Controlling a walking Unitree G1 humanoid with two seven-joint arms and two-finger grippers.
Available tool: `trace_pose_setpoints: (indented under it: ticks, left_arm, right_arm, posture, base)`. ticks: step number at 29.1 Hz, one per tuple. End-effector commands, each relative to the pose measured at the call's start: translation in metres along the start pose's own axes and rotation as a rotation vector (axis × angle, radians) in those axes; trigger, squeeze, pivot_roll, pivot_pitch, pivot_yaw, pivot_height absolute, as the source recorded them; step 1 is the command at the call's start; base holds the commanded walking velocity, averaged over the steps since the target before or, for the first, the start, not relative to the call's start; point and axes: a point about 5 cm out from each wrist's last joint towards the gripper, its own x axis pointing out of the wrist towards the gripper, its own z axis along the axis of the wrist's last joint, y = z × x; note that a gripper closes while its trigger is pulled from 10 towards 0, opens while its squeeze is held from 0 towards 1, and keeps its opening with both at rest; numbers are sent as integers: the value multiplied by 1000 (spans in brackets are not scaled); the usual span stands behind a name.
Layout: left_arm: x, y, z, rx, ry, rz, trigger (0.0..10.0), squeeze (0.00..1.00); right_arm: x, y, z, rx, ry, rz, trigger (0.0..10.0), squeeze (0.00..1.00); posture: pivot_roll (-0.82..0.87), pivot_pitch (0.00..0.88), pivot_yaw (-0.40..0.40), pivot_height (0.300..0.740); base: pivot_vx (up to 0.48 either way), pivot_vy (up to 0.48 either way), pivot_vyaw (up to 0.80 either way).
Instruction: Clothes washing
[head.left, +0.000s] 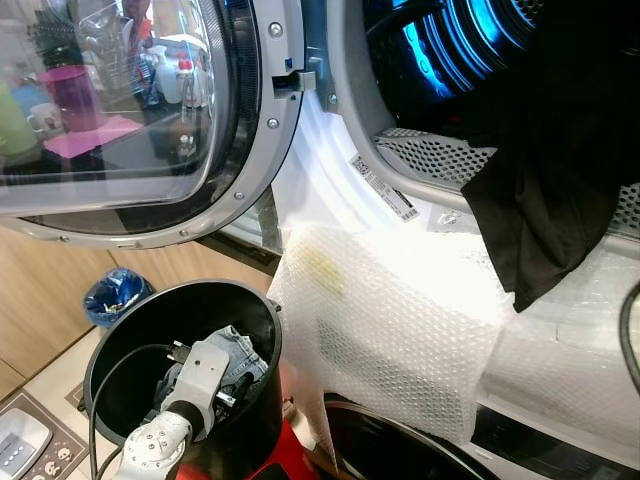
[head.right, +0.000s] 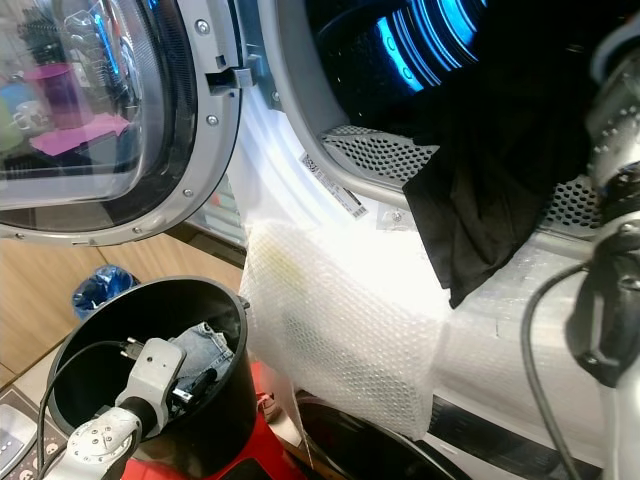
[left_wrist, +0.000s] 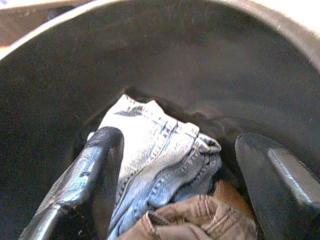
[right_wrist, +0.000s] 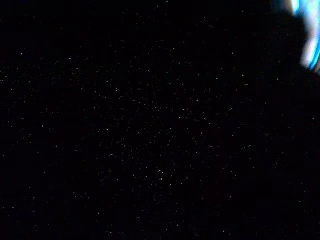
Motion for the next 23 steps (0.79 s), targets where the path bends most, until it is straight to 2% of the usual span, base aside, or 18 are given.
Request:
trace_pose_setpoints:
  ticks: [1, 4, 5, 6, 7, 8, 10, 12, 14, 17, 18, 19, 21, 23]
  left_arm:
    - [-3, 2, -1, -8, 12, -2, 10000, 0]
    - [-1, 2, 0, -11, 10, -4, 10000, 0]
    - [-1, 1, 0, -10, 9, -7, 10000, 0]
    - [0, 1, 1, -10, 9, -10, 10000, 0]
    - [0, 0, 1, -10, 9, -13, 10000, 0]
    - [0, -1, 0, -10, 11, -13, 10000, 0]
    - [0, -1, 0, -14, 11, -9, 10000, 0]
    - [0, -2, 1, -15, 8, -7, 10000, 0]
    - [1, -1, 3, -13, -1, 1, 10000, 0]
    - [2, 1, 4, -16, -10, 12, 10000, 0]
    - [2, 3, 5, -20, -13, 22, 10000, 0]
    - [2, 3, 5, -20, -13, 22, 10000, 0]
    - [1, 5, 5, -23, -14, 36, 10000, 0]
    - [0, 5, 5, -24, -14, 40, 10000, 0]
  right_arm:
    - [0, -5, -11, 14, 34, -41, 10000, 1000]
    - [0, -10, -9, -21, 22, -78, 10000, 1000]
    - [0, -7, -10, -23, 30, -67, 10000, 741]
    - [0, -5, -12, -35, 37, -58, 10000, 220]
    - [0, -3, -13, -62, 42, -53, 10000, 0]
    - [0, -4, -17, -105, 62, -73, 10000, 0]
    - [0, -2, -21, -85, 76, -68, 10000, 0]
    - [0, -3, -18, -130, 60, -96, 10000, 0]
    - [0, -9, 3, -142, -1, -159, 10000, 0]
    - [-1, -15, 22, -170, -65, -232, 10000, 0]
    - [-3, -16, 37, -159, -110, -266, 10000, 0]
    - [-3, -16, 37, -159, -110, -266, 10000, 0]
    - [-6, -16, 59, -157, -180, -315, 10000, 0]
    - [-7, -13, 69, -152, -209, -304, 10000, 0]
  posture:
    - [-104, 17, 77, 740]
    - [-106, 8, 77, 740]
    - [-106, 8, 77, 740]
    - [-108, 3, 72, 740]
    - [-106, 0, 67, 740]
    - [-101, 0, 63, 740]
    - [-95, 0, 65, 740]
    - [-87, 0, 62, 740]
    - [-84, 0, 60, 740]
    - [-79, 0, 56, 740]
    - [-78, 0, 54, 740]
    - [-78, 0, 54, 740]
    - [-77, 0, 55, 740]
    - [-73, 0, 50, 740]
  base:
    - [0, 0, 0]
    - [0, 0, 0]
    - [0, 0, 0]
    - [0, 0, 0]
    - [0, 0, 0]
    - [0, 0, 0]
    - [0, 0, 0]
    - [0, 0, 0]
    - [0, 0, 0]
    - [0, 0, 0]
    - [0, 0, 0]
    - [0, 0, 0]
    - [0, 0, 0]
    - [0, 0, 0]
